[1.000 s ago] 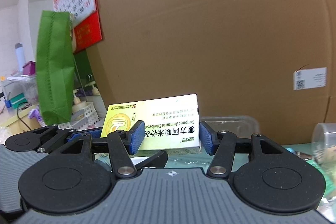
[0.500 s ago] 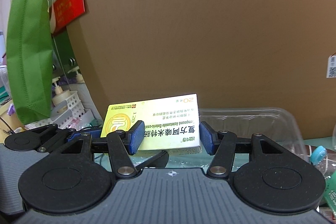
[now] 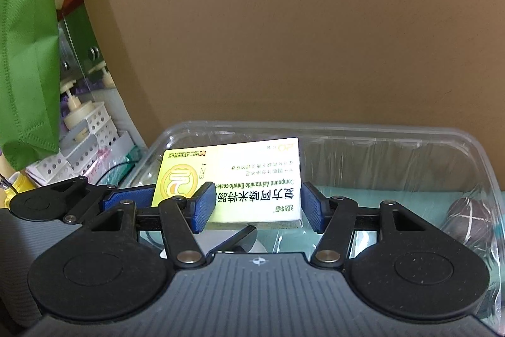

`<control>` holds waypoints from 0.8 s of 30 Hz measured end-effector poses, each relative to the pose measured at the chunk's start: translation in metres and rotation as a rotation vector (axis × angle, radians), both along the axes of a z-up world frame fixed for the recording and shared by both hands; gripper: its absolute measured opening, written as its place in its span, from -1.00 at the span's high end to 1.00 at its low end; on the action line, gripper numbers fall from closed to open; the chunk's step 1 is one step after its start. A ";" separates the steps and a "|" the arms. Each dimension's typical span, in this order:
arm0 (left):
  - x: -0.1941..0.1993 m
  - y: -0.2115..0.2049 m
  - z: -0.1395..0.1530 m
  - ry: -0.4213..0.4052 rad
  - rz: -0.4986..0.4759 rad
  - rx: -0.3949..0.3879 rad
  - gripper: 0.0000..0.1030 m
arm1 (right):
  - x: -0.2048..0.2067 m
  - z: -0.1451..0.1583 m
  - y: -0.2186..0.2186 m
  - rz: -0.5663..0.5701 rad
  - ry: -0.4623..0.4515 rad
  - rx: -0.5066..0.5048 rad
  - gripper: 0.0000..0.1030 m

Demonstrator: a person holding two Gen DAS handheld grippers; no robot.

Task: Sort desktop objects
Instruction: 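Carry the yellow box with the right tool over the clear tray, then open the right tool to drop the yellow box into the tray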

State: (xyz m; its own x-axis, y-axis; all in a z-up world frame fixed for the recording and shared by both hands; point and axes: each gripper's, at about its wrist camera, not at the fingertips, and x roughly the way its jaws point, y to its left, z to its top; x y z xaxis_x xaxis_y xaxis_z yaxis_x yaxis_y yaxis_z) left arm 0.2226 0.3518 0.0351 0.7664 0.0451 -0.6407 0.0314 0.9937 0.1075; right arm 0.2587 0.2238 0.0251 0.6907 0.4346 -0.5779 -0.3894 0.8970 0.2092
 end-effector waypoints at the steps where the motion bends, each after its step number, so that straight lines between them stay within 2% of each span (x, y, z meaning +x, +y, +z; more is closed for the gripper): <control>1: -0.002 -0.002 -0.001 0.006 0.004 0.000 -0.69 | 0.001 0.000 0.000 0.003 0.007 0.000 -0.28; 13: 0.000 -0.019 0.015 -0.003 0.017 0.060 -0.68 | -0.008 0.009 -0.006 0.025 0.013 0.037 -0.29; 19: -0.023 -0.033 0.030 -0.045 0.020 0.058 -0.68 | -0.028 0.021 -0.019 0.039 -0.006 0.067 -0.29; 24: -0.051 -0.059 0.046 -0.099 -0.006 0.047 -0.71 | -0.052 0.033 -0.042 0.043 -0.056 0.079 -0.28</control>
